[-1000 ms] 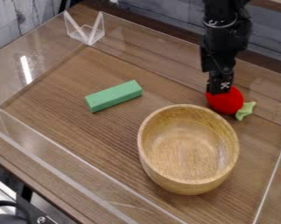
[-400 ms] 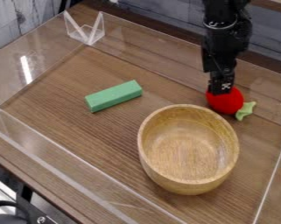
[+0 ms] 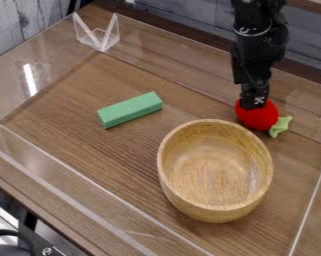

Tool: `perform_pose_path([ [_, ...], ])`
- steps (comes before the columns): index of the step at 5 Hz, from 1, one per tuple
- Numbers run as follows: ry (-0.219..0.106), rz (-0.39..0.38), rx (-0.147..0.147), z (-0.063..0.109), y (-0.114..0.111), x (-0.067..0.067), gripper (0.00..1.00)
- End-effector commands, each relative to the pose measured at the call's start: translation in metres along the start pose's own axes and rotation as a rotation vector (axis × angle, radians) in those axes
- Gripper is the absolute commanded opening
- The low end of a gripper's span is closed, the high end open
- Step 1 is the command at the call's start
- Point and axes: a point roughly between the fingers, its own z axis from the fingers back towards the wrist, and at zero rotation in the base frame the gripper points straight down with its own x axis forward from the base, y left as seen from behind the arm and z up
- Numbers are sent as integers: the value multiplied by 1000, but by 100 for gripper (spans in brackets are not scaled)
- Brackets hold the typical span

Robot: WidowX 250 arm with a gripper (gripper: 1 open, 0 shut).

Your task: Move the red object to the right side of the table

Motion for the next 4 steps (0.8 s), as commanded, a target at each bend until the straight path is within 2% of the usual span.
perform_pose_path([
  [1,-37,-4,29,9,5,8,100],
  [3,-54,17,57,32,9,5,100],
  [4,-66,36,92,55,14,2,100],
])
